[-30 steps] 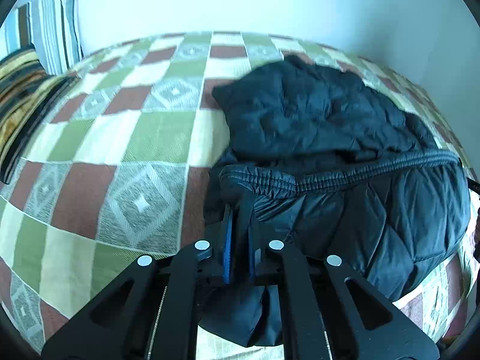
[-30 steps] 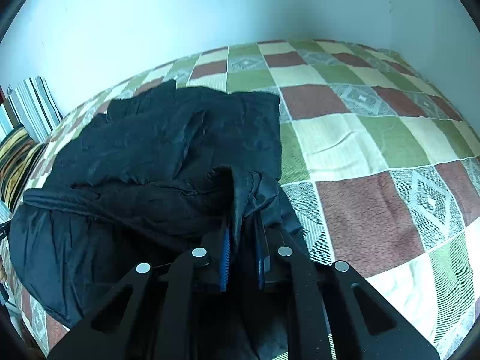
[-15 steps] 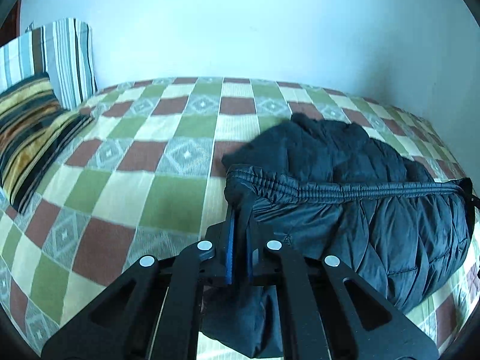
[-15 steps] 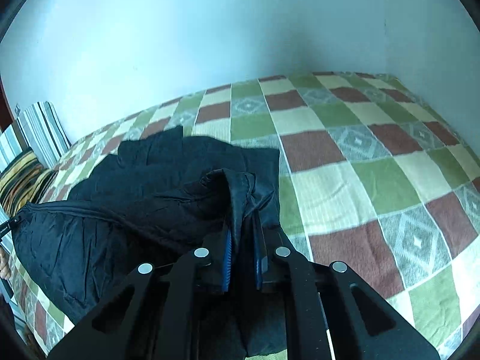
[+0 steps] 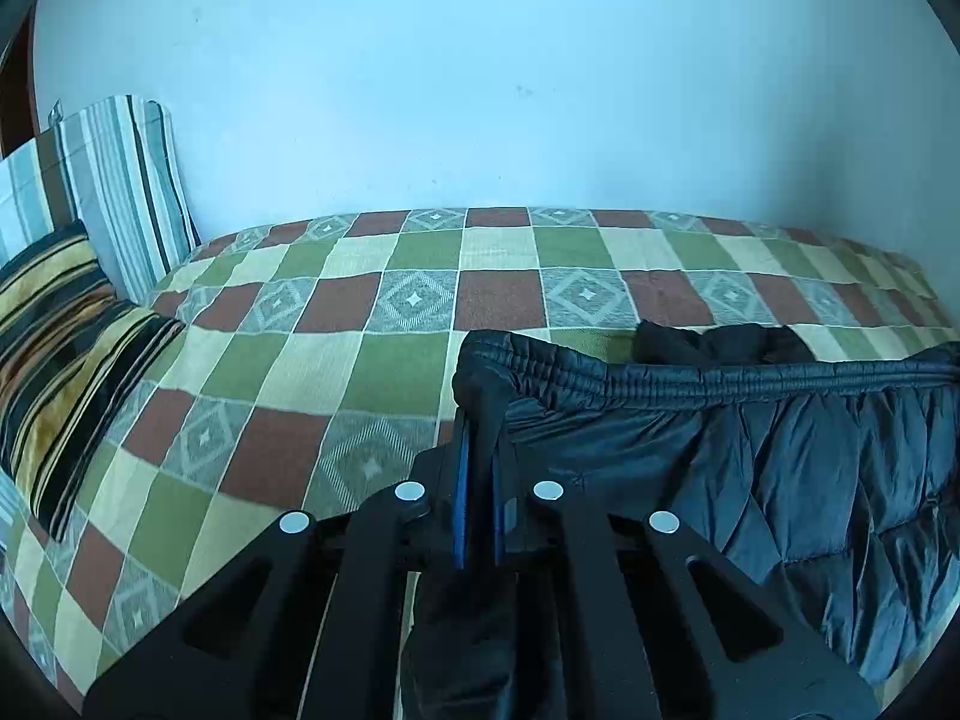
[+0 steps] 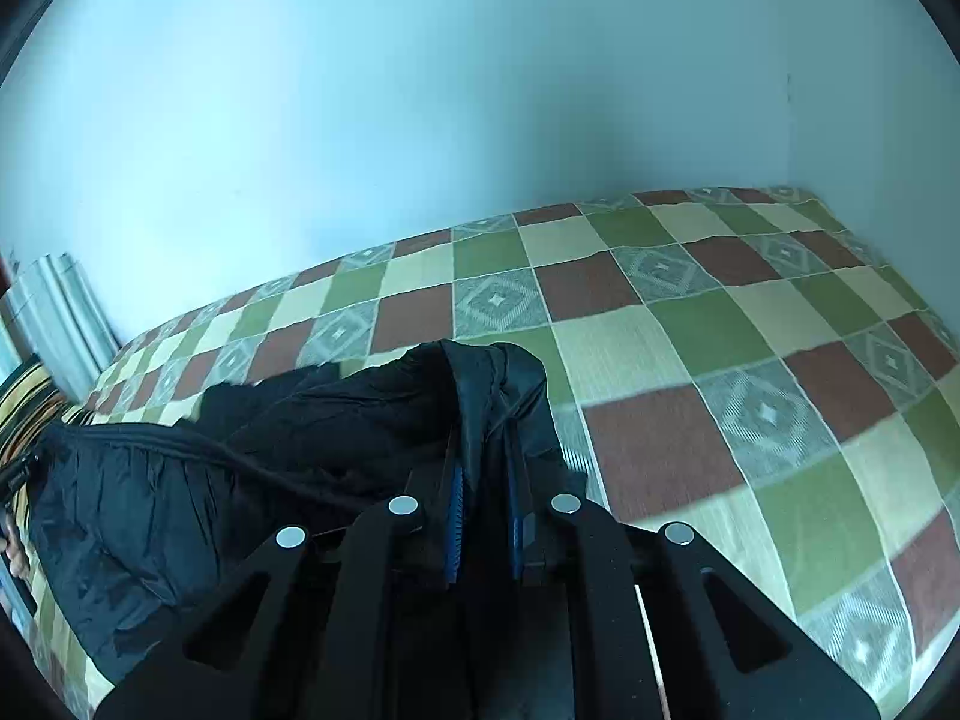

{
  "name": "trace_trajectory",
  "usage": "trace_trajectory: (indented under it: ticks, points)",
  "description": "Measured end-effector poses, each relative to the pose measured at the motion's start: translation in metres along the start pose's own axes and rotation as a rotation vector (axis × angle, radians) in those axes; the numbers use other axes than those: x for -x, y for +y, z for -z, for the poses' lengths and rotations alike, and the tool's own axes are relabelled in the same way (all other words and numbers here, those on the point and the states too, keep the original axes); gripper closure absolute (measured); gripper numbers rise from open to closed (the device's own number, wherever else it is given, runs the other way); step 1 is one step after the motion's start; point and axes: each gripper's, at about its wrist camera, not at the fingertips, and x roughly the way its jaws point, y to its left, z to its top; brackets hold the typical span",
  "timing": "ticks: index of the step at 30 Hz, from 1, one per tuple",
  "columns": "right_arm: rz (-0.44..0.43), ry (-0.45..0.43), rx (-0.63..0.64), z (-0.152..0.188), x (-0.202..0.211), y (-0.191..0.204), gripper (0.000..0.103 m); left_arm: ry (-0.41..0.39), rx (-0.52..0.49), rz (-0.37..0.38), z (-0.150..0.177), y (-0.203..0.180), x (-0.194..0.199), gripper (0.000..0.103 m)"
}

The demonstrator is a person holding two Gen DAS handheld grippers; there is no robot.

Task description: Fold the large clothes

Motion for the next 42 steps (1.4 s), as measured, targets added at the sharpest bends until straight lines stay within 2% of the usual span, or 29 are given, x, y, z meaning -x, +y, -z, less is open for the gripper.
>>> trace_trajectory:
  ticks: [3, 8, 15, 18, 19, 22, 23, 27, 33, 38, 42]
  points:
    - [0.025, 0.04, 0.004, -0.011, -0.034, 0.002, 0.092, 0.029, -0.007, -0.025, -0.011, -0.007, -0.034, 0.097]
    - [0.037, 0.097, -0.01, -0.019, -0.079, 0.0, 0.092, 0.085, -0.027, -0.063, -0.01, -0.013, -0.084, 0.097]
    - [0.071, 0.182, 0.008, -0.015, -0.123, 0.001, 0.089, 0.141, -0.03, -0.091, 0.002, -0.017, -0.126, 0.097]
    - [0.081, 0.209, -0.008, -0.009, -0.135, -0.003, 0.076, 0.168, -0.034, -0.098, 0.011, -0.02, -0.139, 0.097]
    - [0.085, 0.208, -0.019, -0.007, -0.135, -0.005, 0.066, 0.176, -0.033, -0.097, 0.013, -0.02, -0.142, 0.097]
    - [0.102, 0.184, -0.086, -0.009, -0.129, -0.018, 0.042, 0.184, -0.014, -0.076, 0.013, -0.015, -0.143, 0.095]
    - [0.097, 0.171, -0.109, -0.01, -0.126, -0.022, 0.037, 0.183, 0.0, -0.066, 0.012, -0.013, -0.141, 0.095]
    - [0.087, 0.149, -0.138, -0.013, -0.114, -0.029, 0.037, 0.167, 0.083, -0.02, 0.006, 0.005, -0.129, 0.09]
    - [0.064, 0.08, -0.074, -0.016, -0.082, -0.016, 0.037, 0.102, 0.12, -0.021, 0.0, 0.016, -0.099, 0.09]
    - [0.07, 0.109, 0.057, -0.021, -0.085, 0.008, 0.037, 0.056, 0.112, 0.022, -0.003, 0.008, -0.073, 0.09]
    - [0.118, 0.163, 0.141, -0.017, -0.106, 0.024, 0.038, 0.081, 0.07, 0.025, 0.01, -0.008, -0.079, 0.09]
